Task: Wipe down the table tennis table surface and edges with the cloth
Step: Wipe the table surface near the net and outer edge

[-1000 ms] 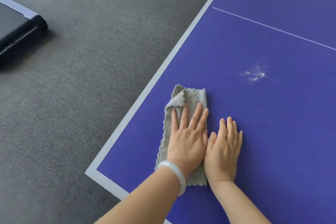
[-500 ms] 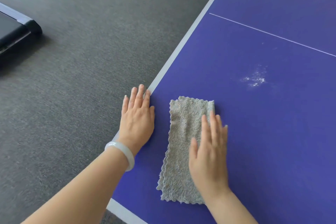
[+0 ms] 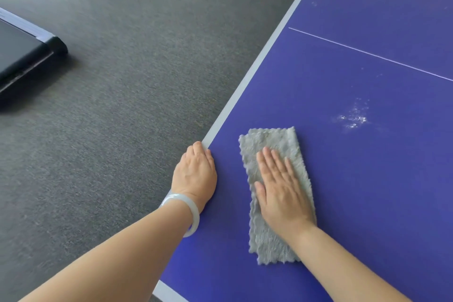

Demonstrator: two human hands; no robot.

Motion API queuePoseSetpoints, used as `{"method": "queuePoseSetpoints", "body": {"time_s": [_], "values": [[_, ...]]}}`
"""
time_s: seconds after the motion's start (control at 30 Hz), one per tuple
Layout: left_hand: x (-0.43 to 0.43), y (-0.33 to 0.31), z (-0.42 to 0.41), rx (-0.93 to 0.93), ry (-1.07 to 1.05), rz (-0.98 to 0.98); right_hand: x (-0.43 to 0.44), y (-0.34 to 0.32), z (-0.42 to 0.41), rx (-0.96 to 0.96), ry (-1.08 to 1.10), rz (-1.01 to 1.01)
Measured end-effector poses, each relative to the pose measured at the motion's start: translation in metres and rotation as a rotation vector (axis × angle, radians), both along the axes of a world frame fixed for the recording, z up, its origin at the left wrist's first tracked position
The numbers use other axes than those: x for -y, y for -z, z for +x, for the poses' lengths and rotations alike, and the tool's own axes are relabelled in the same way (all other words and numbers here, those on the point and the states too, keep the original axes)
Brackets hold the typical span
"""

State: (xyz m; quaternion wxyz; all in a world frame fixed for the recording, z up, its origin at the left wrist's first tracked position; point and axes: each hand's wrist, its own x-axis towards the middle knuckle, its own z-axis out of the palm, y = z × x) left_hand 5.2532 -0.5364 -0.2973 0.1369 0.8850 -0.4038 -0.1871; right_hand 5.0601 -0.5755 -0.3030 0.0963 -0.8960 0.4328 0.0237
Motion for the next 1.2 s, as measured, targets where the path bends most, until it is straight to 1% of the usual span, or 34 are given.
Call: {"method": "queuePoseSetpoints", "body": {"time_s": [0.07,0.13,0.2,0.27,0.37,0.47,0.53,0.57,0.6,0.7,0.73,0.77,0.8,0.83,0.9,0.93,0.97,1.07,1.2], "values": [[0.000,0.000,0.002,-0.018,-0.013,-0.002,-0.034,-0.003,-0.009,0.021,-0.223,0.008],[0.000,0.002,0.002,-0.030,-0.015,-0.021,-0.045,-0.001,-0.026,0.043,-0.391,0.013],[-0.001,0.004,0.003,-0.030,-0.014,-0.046,-0.030,0.003,-0.030,0.045,-0.494,0.007],[-0.001,0.004,0.005,-0.050,-0.026,-0.066,0.001,0.003,-0.014,0.032,-0.527,0.016],[-0.001,0.004,0.007,-0.079,-0.030,-0.074,0.062,0.003,0.034,0.002,-0.474,0.020],[0.000,0.006,0.007,-0.053,-0.023,-0.074,0.112,0.001,0.084,0.006,-0.263,-0.010],[0.000,0.006,0.007,-0.039,-0.020,-0.073,0.114,0.001,0.105,0.045,-0.115,-0.011],[-0.001,0.006,0.007,-0.041,-0.018,-0.068,0.105,0.003,0.110,0.058,-0.110,-0.009],[-0.002,0.006,0.007,-0.048,-0.016,-0.062,0.091,0.005,0.110,0.065,-0.175,-0.011],[-0.003,0.006,0.009,-0.071,-0.009,-0.064,0.058,0.008,0.088,0.095,-0.533,0.003],[-0.002,0.005,0.009,-0.077,-0.008,-0.067,0.064,0.007,0.082,0.087,-0.624,0.026],[-0.002,0.004,0.009,-0.080,-0.009,-0.068,0.079,0.007,0.080,0.075,-0.671,0.022],[-0.002,0.005,0.010,-0.080,-0.012,-0.067,0.098,0.008,0.082,0.061,-0.653,0.002],[-0.001,0.005,0.010,-0.079,-0.016,-0.060,0.117,0.007,0.087,0.042,-0.568,-0.020],[0.000,0.004,0.008,-0.078,-0.021,-0.039,0.150,0.006,0.096,-0.001,-0.282,-0.032],[0.000,0.004,0.007,-0.069,-0.017,-0.035,0.158,0.006,0.101,-0.013,-0.166,-0.033],[0.001,0.005,0.007,-0.055,-0.012,-0.028,0.157,0.007,0.106,-0.016,-0.096,-0.033],[0.001,0.007,0.007,-0.006,-0.005,-0.001,0.108,0.008,0.113,0.018,-0.046,-0.029],[0.000,0.011,0.009,-0.012,-0.015,-0.032,0.011,0.006,0.075,0.066,-0.181,0.004]]}}
